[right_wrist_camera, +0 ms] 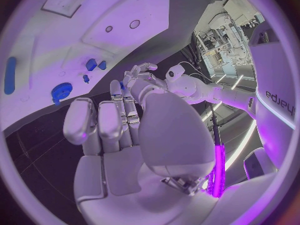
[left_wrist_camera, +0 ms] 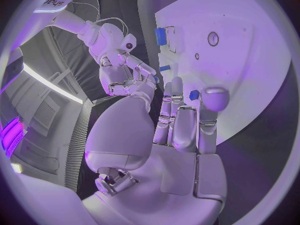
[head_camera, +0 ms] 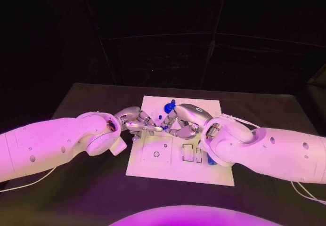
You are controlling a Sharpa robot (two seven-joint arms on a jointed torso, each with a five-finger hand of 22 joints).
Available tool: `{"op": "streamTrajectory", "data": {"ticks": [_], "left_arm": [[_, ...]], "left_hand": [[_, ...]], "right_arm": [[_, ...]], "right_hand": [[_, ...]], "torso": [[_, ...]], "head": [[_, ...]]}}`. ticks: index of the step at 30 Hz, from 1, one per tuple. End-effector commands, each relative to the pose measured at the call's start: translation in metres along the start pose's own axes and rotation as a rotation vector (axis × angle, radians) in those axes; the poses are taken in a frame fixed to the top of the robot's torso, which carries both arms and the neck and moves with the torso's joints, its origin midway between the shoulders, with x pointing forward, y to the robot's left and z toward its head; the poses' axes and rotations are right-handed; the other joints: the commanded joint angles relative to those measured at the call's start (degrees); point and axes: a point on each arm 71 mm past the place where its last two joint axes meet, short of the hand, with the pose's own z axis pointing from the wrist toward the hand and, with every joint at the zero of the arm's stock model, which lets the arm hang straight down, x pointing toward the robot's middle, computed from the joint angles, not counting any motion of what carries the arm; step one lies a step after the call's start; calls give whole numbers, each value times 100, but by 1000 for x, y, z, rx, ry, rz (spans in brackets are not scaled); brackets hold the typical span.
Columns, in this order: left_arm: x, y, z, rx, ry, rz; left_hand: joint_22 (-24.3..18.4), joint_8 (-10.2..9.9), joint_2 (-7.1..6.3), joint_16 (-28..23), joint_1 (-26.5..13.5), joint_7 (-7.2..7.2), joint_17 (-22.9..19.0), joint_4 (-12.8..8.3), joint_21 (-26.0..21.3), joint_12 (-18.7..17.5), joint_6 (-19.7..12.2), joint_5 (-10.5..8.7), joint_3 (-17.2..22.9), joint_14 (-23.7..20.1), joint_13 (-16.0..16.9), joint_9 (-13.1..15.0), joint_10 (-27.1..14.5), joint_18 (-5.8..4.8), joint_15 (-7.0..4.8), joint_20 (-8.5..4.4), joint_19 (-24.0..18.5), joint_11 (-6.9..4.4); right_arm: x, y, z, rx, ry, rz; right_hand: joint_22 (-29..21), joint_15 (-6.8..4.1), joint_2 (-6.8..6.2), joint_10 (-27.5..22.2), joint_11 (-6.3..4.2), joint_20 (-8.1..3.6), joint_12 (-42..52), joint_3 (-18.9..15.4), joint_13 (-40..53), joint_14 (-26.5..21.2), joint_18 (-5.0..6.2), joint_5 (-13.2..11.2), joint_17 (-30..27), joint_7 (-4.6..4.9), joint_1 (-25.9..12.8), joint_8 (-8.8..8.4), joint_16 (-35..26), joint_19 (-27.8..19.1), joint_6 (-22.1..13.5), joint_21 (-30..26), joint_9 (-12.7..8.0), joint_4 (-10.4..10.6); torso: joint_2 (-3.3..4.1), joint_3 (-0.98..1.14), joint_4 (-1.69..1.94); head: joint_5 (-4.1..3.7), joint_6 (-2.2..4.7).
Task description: Assemble the parts on the task board
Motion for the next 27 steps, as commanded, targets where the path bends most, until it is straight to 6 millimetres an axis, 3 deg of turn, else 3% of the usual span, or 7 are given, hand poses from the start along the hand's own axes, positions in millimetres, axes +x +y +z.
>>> {"op": "streamTrajectory", "data": {"ticks": [1,6,15,27], "left_arm": [[1,-1,1,-3,13,8],[1,0,1,-10,15,8],[-1,3,0,-27,10,12],[0,2,1,-27,18,34]], "left_hand": [[13,30,26,25,33,-1,13,0,36,25,44,-5,-53,51,8,6,14,-49,-3,-2,30,-21],[32,42,80,36,187,-11,28,-37,52,20,43,-3,-73,59,18,11,3,-49,-11,-10,24,-31],[65,54,328,45,664,-41,41,-216,74,-63,23,5,121,62,-10,13,-27,-49,-33,-28,4,-55],[89,58,356,69,751,-45,98,-261,95,-92,22,5,181,75,-24,13,-24,-53,-34,-31,4,-58]], "right_arm": [[-2,3,1,-21,-19,0],[-2,4,0,-27,-26,3],[-3,6,-1,-39,-40,14],[-3,9,-1,-49,-40,29]], "right_hand": [[5,-34,-11,27,11,-2,-31,8,0,115,-116,21,-6,-1,-59,30,33,29,29,38,6,39],[5,-34,-11,27,11,-2,-31,8,0,115,-116,21,-6,-1,-59,30,33,29,29,38,6,39],[15,-35,-12,27,9,-2,-37,5,0,117,-118,28,2,-3,-67,27,40,35,26,44,5,41],[23,-35,-12,28,8,-2,-38,5,0,118,-120,29,8,-4,-68,28,45,40,27,48,6,41]], "torso": [[-1,-2,5],[-6,-1,5],[3,-1,2],[-9,-6,6]], "head": [[3,-10],[8,-11],[8,-11],[-5,-17]]}}
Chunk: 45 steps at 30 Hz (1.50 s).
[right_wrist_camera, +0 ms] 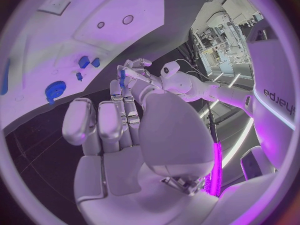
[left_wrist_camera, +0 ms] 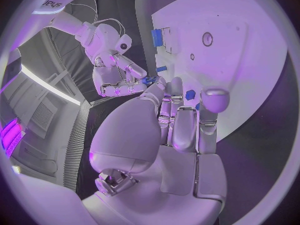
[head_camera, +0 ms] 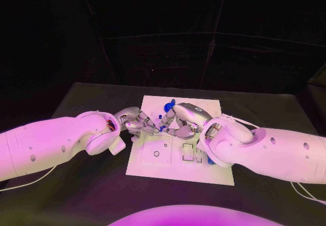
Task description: Assemble the parts on the task board
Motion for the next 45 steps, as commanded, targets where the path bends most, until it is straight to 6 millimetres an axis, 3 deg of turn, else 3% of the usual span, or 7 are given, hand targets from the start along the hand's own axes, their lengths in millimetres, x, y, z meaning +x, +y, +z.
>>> {"op": "streamTrajectory", "data": {"ticks": [1,15,27,30,34,37,45], "left_arm": [[1,-1,0,-1,11,16],[-4,3,-3,-8,-8,14],[-45,28,-22,-45,-126,-26],[-57,26,-27,-4,-179,-95],[-71,20,-31,103,-267,-237],[-77,17,-32,169,-314,-329],[-86,13,-35,254,-387,-418]], "left_hand": [[10,37,-11,25,62,-24,6,-14,28,-29,2,5,14,55,-5,8,8,-54,-13,-31,4,-27],[5,37,-18,26,49,-16,5,-8,22,-37,0,1,12,56,-9,7,13,-53,-11,-31,0,-20],[-26,38,-25,23,91,-20,-9,-38,-14,-56,-2,3,38,53,-19,7,14,-44,-11,-31,-18,-24],[-442,-35,-48,-195,101,59,-465,-57,-478,-174,-142,3,73,-108,-75,-27,-127,37,37,1,-240,60],[-1326,-157,-64,-752,87,222,-1530,-68,-1497,-346,-393,2,124,-523,-174,-84,-392,204,170,107,-768,204],[-1492,-225,-48,-1187,96,315,-2303,-87,-1733,-418,-540,4,175,-850,-233,-121,-546,225,249,177,-947,281],[-1587,-221,-89,-1342,-141,351,-2546,43,-1852,-367,-577,-4,61,-936,-255,-134,-574,245,291,241,-986,322]], "right_arm": [[-2,3,0,-18,-17,10],[-2,-3,0,-3,-6,-21],[-3,-8,1,-23,5,-138],[-1,-8,3,-29,14,-162],[2,-9,6,-31,34,-184],[6,-11,6,-28,54,-193],[17,-14,5,-28,98,-214]], "right_hand": [[5,-35,10,29,8,-3,-39,5,-2,118,-27,29,9,-4,-46,36,20,40,27,25,-5,41],[9,-37,13,34,4,-3,-41,6,-2,120,-27,32,17,-8,-42,39,27,42,34,28,-3,36],[64,-40,2,40,0,-5,-45,0,-1,126,-39,11,48,-12,-38,42,50,73,41,57,-1,24],[87,-40,2,42,-1,-5,-45,-1,-1,127,-43,6,54,-12,-38,42,54,85,43,68,-1,23],[107,-41,2,43,-1,-6,-45,-1,-1,128,-48,4,57,-13,-37,43,57,97,44,78,-1,22],[115,-41,2,44,-1,-6,-45,-1,0,128,-49,2,57,-13,-37,43,56,101,45,82,-1,22],[131,-42,6,47,-2,-6,-46,0,0,127,-53,-4,51,-14,-35,43,54,110,46,91,0,20]], "torso": [[-5,-4,1],[-1,-9,-1],[-1,-12,1],[-1,-9,6],[-1,-12,9],[2,-12,4],[2,0,1]], "head": [[0,-1],[5,-7],[25,-52],[44,-79],[91,-107],[137,-135],[246,-207]]}}
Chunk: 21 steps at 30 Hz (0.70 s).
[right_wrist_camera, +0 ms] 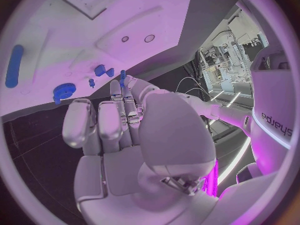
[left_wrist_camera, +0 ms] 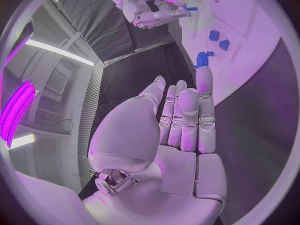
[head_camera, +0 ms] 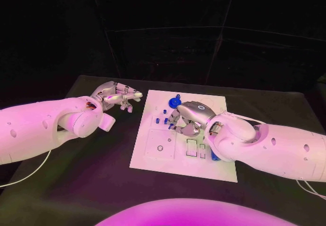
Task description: Assemble the parts on the task board
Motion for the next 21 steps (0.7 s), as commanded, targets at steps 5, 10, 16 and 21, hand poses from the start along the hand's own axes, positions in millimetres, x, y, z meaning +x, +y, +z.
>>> {"op": "streamTrajectory", "data": {"ticks": [5,10,16,21], "left_arm": [[-8,-8,1,104,-96,-121],[-7,-9,2,105,-109,-139],[-3,-12,3,135,-93,-176],[0,-14,4,152,-86,-192]], "left_hand": [[-60,0,-45,-63,-171,6,-68,100,-75,95,-49,-7,-158,-48,0,-12,-39,73,21,41,-19,28],[-80,7,-43,-78,-210,7,-98,133,-94,123,-52,-8,-214,-52,4,-13,-46,74,22,44,-12,28],[-113,16,-20,-106,-264,10,-152,192,-127,169,-63,-8,-307,-69,11,-15,-69,74,25,48,-8,31],[-118,15,-13,-120,-260,10,-181,194,-133,174,-68,-6,-314,-80,11,-17,-75,74,26,49,-8,31]], "right_arm": [[10,4,1,-29,53,-53],[14,5,2,-32,66,-67],[20,6,2,-33,86,-72],[23,7,2,-36,103,-71]], "right_hand": [[13,-42,8,47,-2,-5,-26,2,0,128,-57,-6,9,6,-34,22,36,33,26,22,8,19],[13,-42,8,47,-2,-5,-26,2,0,128,-57,-6,9,6,-34,22,36,33,26,22,8,19],[21,-43,15,48,-2,-6,-28,4,0,130,-58,-11,14,6,-31,21,40,37,26,27,8,18],[21,-43,15,48,-2,-6,-28,4,0,130,-58,-11,14,6,-31,21,40,37,26,27,8,18]], "torso": [[3,10,-9],[-2,0,-2],[2,4,-2],[-6,6,-7]], "head": [[93,-56],[117,-95],[174,-124],[202,-153]]}}
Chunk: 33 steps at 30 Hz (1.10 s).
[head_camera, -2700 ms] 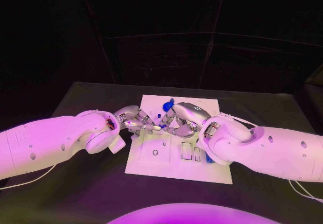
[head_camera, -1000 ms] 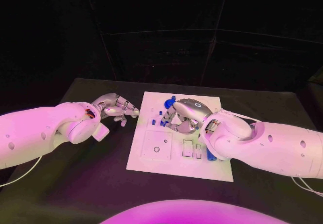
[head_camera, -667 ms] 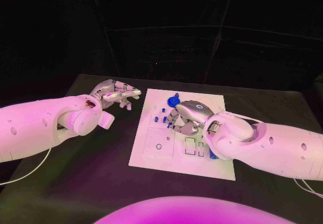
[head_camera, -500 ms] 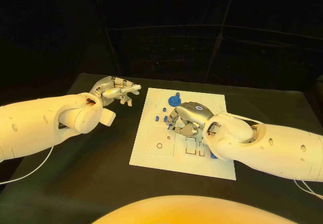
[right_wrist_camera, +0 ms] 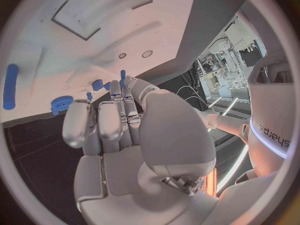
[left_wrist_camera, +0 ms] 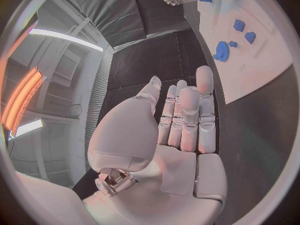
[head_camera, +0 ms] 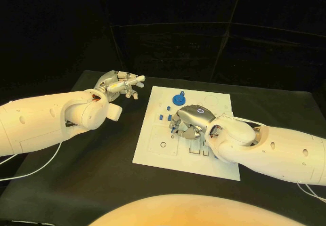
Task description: Assemble the parts on the task board
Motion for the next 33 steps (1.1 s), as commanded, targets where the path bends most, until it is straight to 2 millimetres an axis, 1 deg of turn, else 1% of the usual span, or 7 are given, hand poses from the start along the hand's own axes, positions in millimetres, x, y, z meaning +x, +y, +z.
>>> {"op": "streamTrajectory", "data": {"ticks": [1,5,9,14,26,29,33], "left_arm": [[2,-5,1,47,-4,-44],[3,-5,2,51,0,-48],[4,-5,2,56,7,-52],[6,-6,3,63,16,-55],[7,-6,4,64,24,-58],[8,-6,4,63,26,-59],[8,-6,4,62,29,-60]], "left_hand": [[-10,15,1,-26,-49,-10,-16,-9,-20,17,-48,-6,-41,-58,10,-6,-35,76,4,29,12,-10],[-22,17,20,-37,-15,-12,-34,-18,-33,31,-55,-3,-50,-67,11,-7,-49,76,4,29,11,-11],[-27,18,27,-39,0,-13,-39,-23,-37,36,-57,-3,-53,-70,11,-8,-54,76,3,29,11,-12],[-30,20,33,-43,11,-13,-46,-27,-41,40,-58,-3,-55,-73,11,-8,-58,76,3,29,12,-13],[-37,21,46,-48,31,-13,-55,-32,-48,47,-61,-2,-59,-77,11,-9,-68,76,3,30,12,-12],[-37,21,46,-48,31,-13,-55,-32,-48,47,-61,-2,-59,-77,11,-9,-68,76,3,30,12,-12],[-39,22,48,-49,34,-12,-57,-33,-49,48,-62,-2,-60,-78,11,-9,-70,76,3,30,12,-12]], "right_arm": [[2,2,0,-12,25,-21],[3,3,0,-12,34,-22],[4,2,0,-9,40,-27],[6,3,1,-8,45,-29],[9,2,1,-2,62,-37],[10,2,1,-1,67,-40],[10,1,1,3,70,-45]], "right_hand": [[5,-43,15,48,-2,-6,-28,4,-1,130,-59,-11,5,6,-31,22,19,37,27,27,5,18],[6,-43,18,48,-2,-6,-30,5,-1,129,-59,-12,1,6,-30,22,16,37,27,27,5,17],[6,-43,18,48,-2,-6,-30,5,-1,129,-59,-12,1,6,-30,22,16,37,27,27,5,17],[7,-43,21,48,-3,-7,-32,7,-1,130,-59,-13,5,5,-25,21,20,38,26,28,5,13],[9,-44,22,48,-3,-7,-34,9,-1,129,-60,-14,2,5,-20,20,19,39,25,30,5,8],[9,-44,22,48,-3,-7,-34,9,-1,129,-60,-14,2,5,-20,20,19,39,25,30,5,8],[9,-44,22,48,-3,-7,-34,9,-1,129,-60,-14,2,5,-20,20,19,39,25,30,5,8]], "torso": [[-5,2,1],[-1,4,-1],[-2,-1,4],[0,-1,-2],[-1,-4,-2],[-1,-3,3],[-4,-3,-2]], "head": [[17,-16],[36,-22],[43,-31],[57,-42],[65,-57],[69,-72],[71,-84]]}}
